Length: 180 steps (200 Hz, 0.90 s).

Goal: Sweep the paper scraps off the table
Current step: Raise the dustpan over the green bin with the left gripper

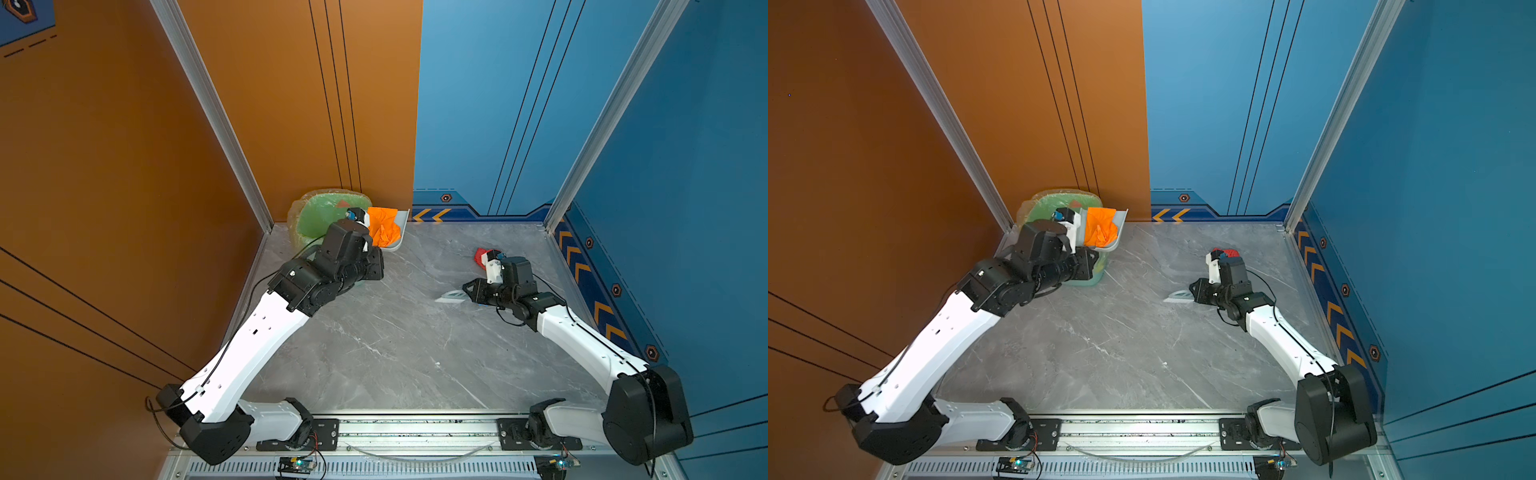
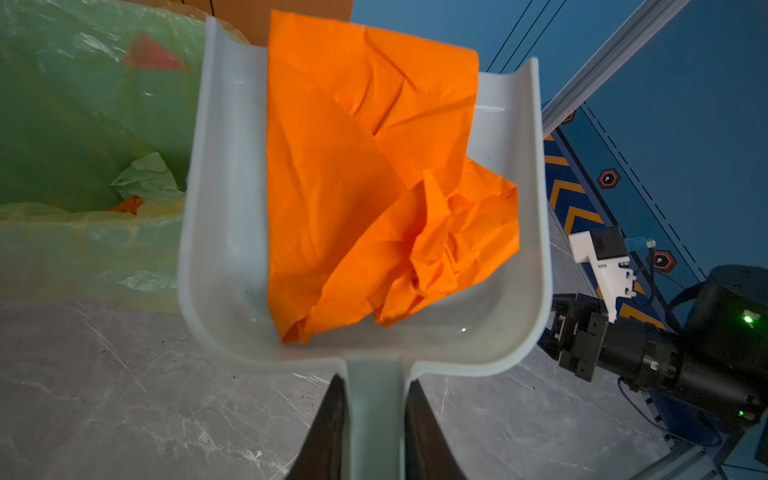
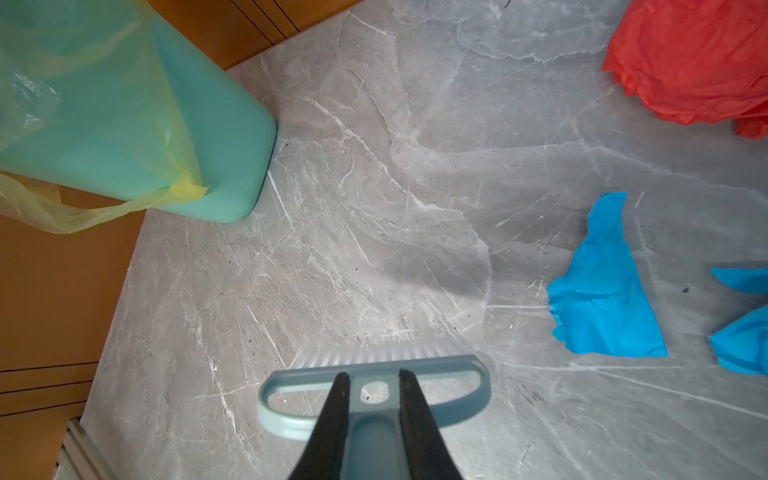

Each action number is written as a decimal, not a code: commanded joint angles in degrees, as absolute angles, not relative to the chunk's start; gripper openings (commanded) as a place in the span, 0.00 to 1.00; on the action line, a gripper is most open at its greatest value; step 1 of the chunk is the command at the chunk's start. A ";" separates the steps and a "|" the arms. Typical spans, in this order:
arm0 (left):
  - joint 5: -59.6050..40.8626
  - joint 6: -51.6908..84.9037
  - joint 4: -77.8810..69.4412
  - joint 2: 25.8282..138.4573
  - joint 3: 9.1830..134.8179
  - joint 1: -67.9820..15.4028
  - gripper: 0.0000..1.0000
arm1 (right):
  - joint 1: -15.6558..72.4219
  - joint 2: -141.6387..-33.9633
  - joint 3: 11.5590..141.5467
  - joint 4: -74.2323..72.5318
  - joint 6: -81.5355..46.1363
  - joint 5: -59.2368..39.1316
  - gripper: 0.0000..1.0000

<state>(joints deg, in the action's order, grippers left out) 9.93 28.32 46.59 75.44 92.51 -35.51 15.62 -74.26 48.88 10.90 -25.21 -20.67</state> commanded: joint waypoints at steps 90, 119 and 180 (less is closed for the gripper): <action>-0.28 29.62 49.13 88.72 105.28 -20.73 0.00 | 14.14 -75.73 50.63 11.20 -22.02 -23.70 0.00; -2.68 31.48 49.10 91.06 106.65 -18.15 0.00 | 13.81 -76.56 50.84 11.31 -22.15 -24.73 0.00; -6.94 34.39 47.18 93.70 106.55 -14.89 0.00 | 13.03 -79.18 53.34 13.83 -21.95 -26.96 0.00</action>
<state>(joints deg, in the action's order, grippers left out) -3.53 32.62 48.29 93.30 105.58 -16.01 13.58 -78.28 50.57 11.33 -23.33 -24.97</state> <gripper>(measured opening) 0.207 0.199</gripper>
